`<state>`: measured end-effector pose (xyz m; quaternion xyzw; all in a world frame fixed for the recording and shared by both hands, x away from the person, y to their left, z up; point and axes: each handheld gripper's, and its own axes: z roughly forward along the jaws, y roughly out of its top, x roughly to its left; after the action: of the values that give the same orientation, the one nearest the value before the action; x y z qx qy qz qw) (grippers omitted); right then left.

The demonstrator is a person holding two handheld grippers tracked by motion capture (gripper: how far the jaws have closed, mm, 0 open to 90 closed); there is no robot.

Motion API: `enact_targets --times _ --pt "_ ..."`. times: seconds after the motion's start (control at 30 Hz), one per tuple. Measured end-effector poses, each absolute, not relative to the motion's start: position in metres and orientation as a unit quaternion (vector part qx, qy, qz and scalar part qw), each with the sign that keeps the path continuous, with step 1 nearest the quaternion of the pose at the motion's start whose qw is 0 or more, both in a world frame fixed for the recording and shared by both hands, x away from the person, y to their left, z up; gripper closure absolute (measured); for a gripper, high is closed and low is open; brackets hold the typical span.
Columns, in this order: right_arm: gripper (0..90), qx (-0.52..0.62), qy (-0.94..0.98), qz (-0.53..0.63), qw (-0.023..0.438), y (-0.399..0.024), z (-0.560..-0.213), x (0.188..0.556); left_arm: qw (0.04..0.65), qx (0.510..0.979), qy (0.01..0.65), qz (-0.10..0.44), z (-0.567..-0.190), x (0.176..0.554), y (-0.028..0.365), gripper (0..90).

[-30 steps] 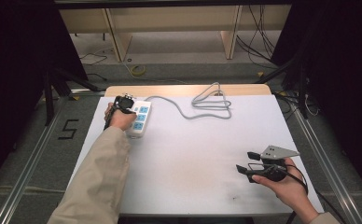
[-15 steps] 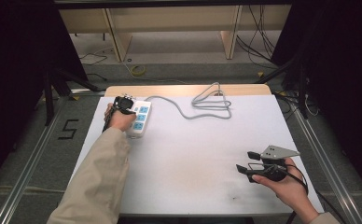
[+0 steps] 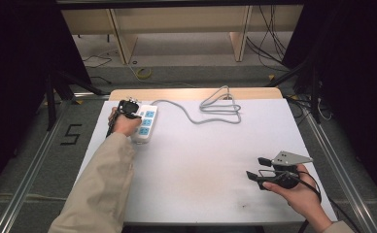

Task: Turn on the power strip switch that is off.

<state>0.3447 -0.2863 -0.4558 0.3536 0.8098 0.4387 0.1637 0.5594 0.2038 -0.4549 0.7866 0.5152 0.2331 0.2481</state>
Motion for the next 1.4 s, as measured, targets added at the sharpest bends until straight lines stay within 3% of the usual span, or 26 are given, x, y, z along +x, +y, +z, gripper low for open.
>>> enact_targets --times 0.1,0.17,0.33,0.67,0.83,1.4 --pt "29.8 0.353 0.81 0.439 0.164 -0.286 -0.456 0.345 0.254 0.785 0.52 0.222 -0.454 0.559 0.205 89.3" --pt "29.8 0.352 0.81 0.439 0.164 -0.286 -0.456 0.345 0.254 0.783 0.523 0.221 -0.453 0.559 0.205 82.4" --pt "29.8 0.352 0.81 0.439 0.164 -0.285 -0.456 0.345 0.264 0.777 0.525 0.225 -0.449 0.557 0.206 76.6" --pt "29.8 0.353 0.81 0.438 0.164 -0.286 -0.456 0.345 0.272 0.767 0.515 0.269 -0.438 0.552 0.209 53.7" --pt "29.8 0.353 0.81 0.438 0.165 -0.286 -0.456 0.345 0.28 0.761 0.525 0.259 -0.435 0.548 0.208 43.3" --pt "29.8 0.354 0.81 0.438 0.166 -0.286 -0.455 0.346 0.302 0.769 0.509 0.24 -0.423 0.529 0.199 34.4"
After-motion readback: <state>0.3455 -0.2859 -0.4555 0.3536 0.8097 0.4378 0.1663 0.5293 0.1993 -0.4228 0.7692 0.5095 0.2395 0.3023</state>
